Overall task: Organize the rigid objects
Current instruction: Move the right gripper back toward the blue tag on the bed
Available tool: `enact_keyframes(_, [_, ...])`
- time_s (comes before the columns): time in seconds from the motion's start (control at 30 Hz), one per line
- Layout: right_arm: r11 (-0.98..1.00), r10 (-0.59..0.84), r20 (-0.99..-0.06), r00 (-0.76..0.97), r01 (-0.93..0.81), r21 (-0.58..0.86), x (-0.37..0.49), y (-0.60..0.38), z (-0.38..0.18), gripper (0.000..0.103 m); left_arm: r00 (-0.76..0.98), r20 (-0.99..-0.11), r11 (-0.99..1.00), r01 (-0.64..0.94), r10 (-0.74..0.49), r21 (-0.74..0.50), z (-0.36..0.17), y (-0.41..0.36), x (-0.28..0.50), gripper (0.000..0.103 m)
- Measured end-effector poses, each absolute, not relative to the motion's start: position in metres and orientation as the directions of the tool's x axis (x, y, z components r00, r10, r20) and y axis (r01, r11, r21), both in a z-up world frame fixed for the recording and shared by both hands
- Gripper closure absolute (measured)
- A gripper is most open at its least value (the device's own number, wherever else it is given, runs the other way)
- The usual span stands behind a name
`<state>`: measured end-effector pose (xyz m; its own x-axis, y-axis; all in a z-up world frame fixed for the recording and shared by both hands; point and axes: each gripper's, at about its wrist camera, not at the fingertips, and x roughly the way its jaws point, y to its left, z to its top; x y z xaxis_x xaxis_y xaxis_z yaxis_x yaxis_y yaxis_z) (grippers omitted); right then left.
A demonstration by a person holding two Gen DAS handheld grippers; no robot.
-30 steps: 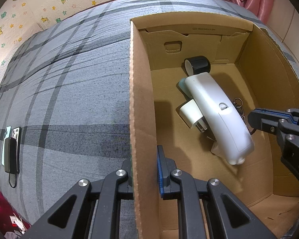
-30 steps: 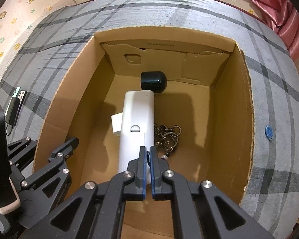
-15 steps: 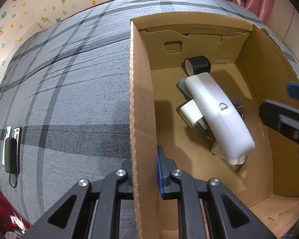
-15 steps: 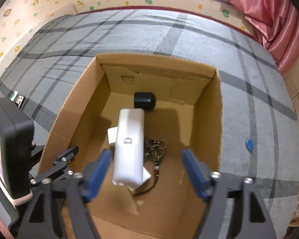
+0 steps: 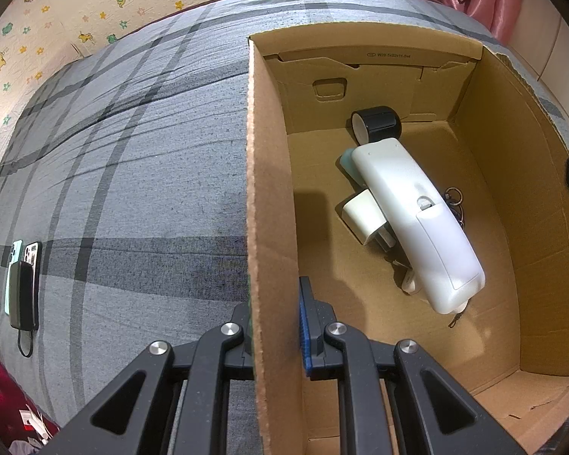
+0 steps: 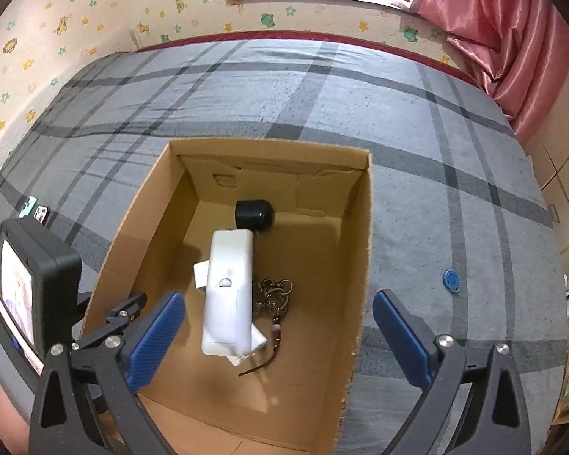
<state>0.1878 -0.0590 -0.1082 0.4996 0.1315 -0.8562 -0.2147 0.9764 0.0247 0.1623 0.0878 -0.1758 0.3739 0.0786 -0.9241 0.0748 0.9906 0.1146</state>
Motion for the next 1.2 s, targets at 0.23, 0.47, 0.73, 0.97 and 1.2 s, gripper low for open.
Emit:
enact_keyframes(0.23, [0.978,0.142,-0.845,0.515,-0.203,0.041,0.188,-0.066,-0.094,0.002,0.374,-0.924,0.991,0.075,0.079,0.115,-0.176,0.088,0.162,0.088])
enact_keyframes(0.47, [0.983,0.131,-0.842,0.523,-0.177,0.043,0.19,-0.08,-0.089,0.002,0.376,-0.923,0.99,0.076,0.08,0.117,-0.176,0.088,0.162,0.088])
enact_keyframes(0.73, [0.991,0.102,-0.843,0.529,-0.129,0.039,0.197,-0.113,-0.09,0.002,0.376,-0.923,0.99,0.077,0.08,0.118,-0.176,0.087,0.162,0.088])
enact_keyframes(0.97, [0.997,0.065,-0.849,0.525,-0.067,0.035,0.212,-0.156,-0.098,0.002,0.375,-0.924,0.99,0.078,0.08,0.118,-0.176,0.087,0.163,0.088])
enact_keyframes(1.2, [0.999,0.029,-0.862,0.506,0.003,0.035,0.23,-0.202,-0.115,0.002,0.375,-0.923,0.99,0.079,0.082,0.12,-0.176,0.087,0.163,0.088])
